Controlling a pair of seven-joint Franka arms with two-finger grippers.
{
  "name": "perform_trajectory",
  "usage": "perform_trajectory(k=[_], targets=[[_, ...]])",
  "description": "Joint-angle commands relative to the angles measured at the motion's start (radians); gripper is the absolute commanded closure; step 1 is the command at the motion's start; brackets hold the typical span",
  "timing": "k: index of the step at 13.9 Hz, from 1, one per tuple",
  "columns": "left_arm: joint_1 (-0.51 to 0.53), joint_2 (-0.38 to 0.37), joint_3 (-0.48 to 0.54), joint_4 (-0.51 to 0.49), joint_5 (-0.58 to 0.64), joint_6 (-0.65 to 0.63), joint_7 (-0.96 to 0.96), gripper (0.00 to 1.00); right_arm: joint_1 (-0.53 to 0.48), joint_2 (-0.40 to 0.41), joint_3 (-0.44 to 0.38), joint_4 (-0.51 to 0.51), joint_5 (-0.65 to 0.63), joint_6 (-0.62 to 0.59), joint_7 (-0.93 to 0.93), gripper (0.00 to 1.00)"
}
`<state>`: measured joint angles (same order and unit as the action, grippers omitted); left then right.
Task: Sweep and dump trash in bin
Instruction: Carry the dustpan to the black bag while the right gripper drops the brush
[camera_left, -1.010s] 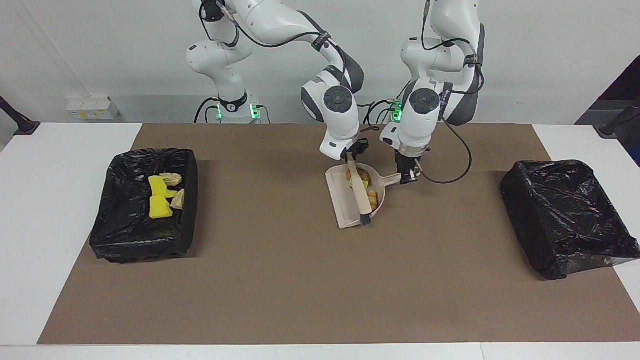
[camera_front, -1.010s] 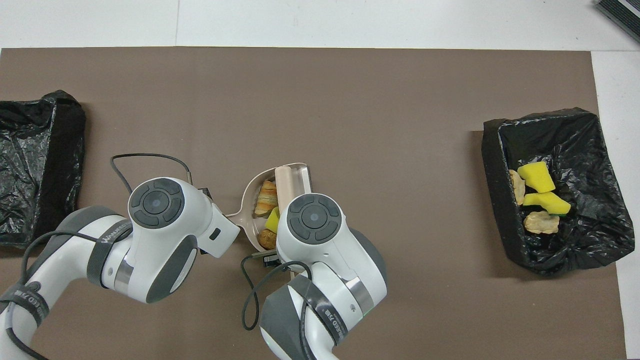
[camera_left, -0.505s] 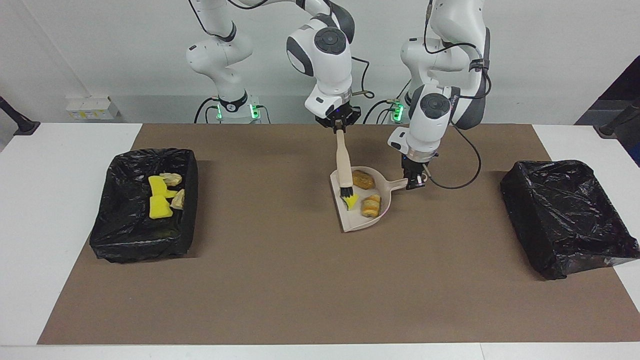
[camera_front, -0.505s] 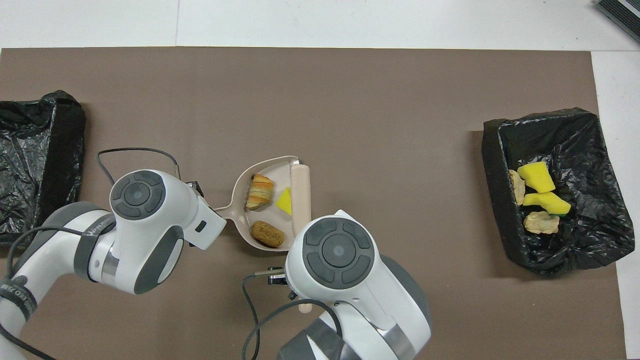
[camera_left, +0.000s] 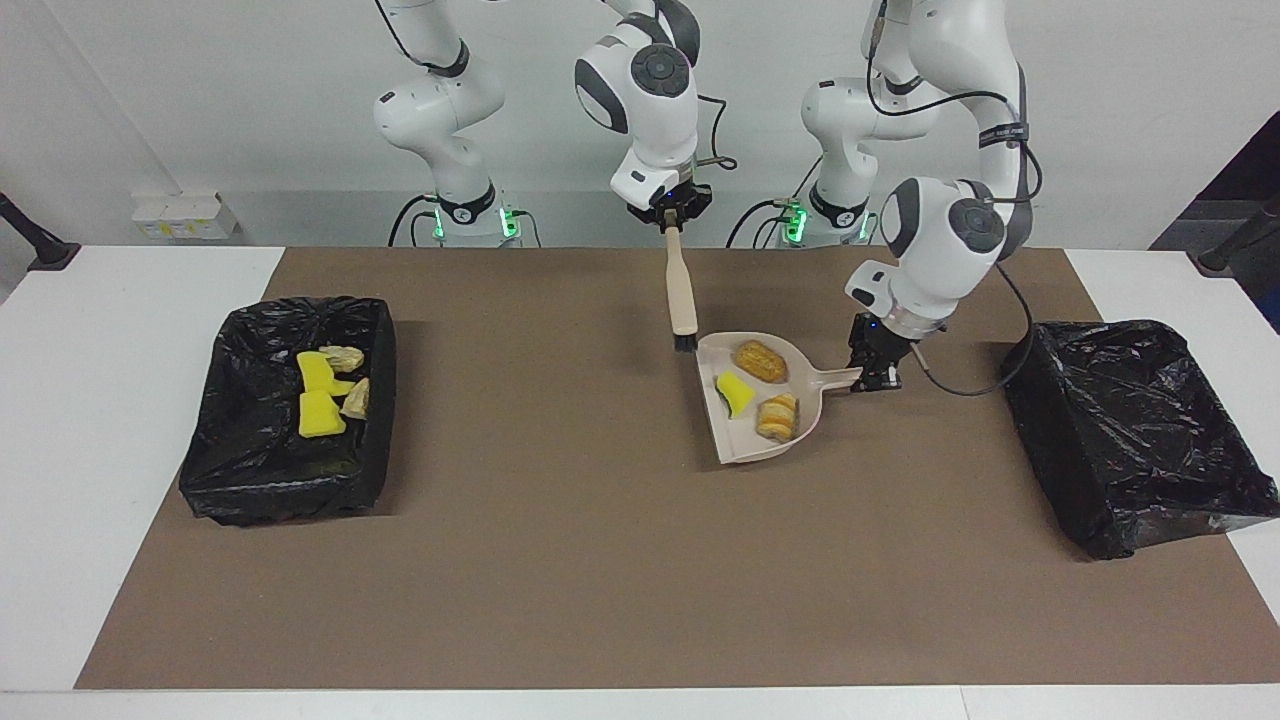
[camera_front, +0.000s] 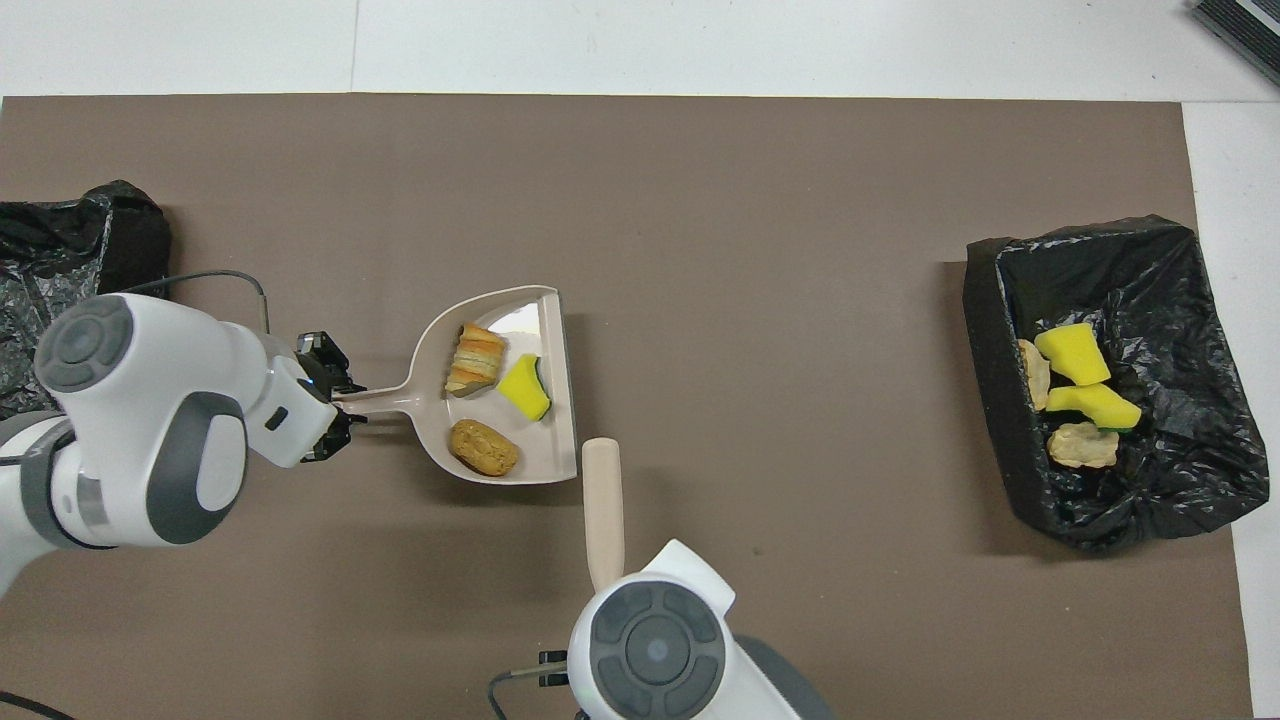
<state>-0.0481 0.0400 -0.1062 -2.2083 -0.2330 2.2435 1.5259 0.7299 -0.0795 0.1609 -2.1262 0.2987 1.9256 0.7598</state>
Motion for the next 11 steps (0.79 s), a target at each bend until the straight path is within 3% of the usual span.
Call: perform_trajectory(k=[1, 3, 7, 11], targets=[[0.062, 0.001, -0.007, 0.059, -0.078, -0.054, 0.094, 1.0, 0.092, -0.009, 0.002, -0.081, 0.019, 0.076, 0.134, 1.0], [0.068, 0.006, 0.003, 0.132, -0.074, -0.137, 0.091, 1.0, 0.138, 0.004, 0.002, -0.119, 0.019, 0.151, 0.153, 1.0], [0.177, 0.02, 0.003, 0.277, 0.016, -0.287, 0.095, 1.0, 0.164, 0.029, 0.002, -0.165, 0.019, 0.197, 0.124, 1.0], [0.28, 0.124, 0.005, 0.497, 0.095, -0.438, 0.175, 1.0, 0.175, 0.041, 0.002, -0.186, 0.019, 0.231, 0.115, 1.0]])
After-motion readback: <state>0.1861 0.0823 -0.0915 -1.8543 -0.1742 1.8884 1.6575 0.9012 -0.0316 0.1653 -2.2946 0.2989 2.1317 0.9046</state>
